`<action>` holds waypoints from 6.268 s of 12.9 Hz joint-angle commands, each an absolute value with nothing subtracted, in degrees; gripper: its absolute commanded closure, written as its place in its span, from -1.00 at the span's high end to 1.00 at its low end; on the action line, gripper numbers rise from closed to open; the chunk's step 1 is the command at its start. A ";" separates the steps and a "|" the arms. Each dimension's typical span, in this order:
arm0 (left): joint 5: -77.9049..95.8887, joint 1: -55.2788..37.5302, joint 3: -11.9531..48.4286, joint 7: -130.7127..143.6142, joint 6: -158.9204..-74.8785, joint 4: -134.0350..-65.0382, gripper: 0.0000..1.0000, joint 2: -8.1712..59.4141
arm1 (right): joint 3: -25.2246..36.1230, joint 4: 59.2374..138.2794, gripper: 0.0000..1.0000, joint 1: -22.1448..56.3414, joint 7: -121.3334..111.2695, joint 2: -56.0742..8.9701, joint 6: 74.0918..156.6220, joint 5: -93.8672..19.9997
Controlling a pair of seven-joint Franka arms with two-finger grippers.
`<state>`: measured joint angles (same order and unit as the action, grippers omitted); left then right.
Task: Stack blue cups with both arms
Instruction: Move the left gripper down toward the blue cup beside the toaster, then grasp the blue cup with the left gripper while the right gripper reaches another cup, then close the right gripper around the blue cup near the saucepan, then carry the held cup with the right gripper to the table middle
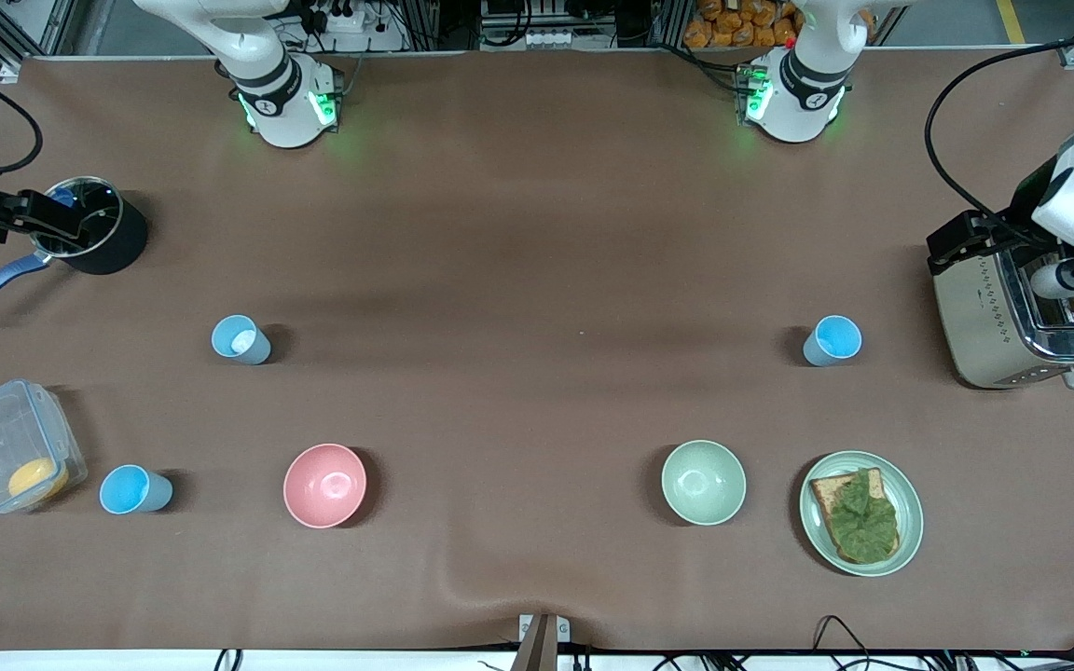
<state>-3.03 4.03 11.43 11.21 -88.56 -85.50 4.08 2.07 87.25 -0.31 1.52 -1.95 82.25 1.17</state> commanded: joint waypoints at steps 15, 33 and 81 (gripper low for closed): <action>-2.90 11.07 11.51 2.81 -114.56 -113.87 1.00 1.68 | 1.76 84.38 1.00 0.09 2.37 -3.69 81.56 2.20; -2.99 12.39 11.34 2.81 -145.99 -131.84 0.63 14.41 | 1.50 84.99 1.00 1.05 -0.17 -11.84 81.47 2.28; -2.37 12.22 28.48 21.98 -115.14 -102.65 -1.00 8.26 | 0.97 85.53 -1.00 38.04 44.89 -40.06 121.71 -18.63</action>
<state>-3.01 11.58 27.89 22.86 -116.38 -102.99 8.20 0.18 91.40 35.78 41.28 -35.56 120.74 -17.81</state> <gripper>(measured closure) 0.969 0.969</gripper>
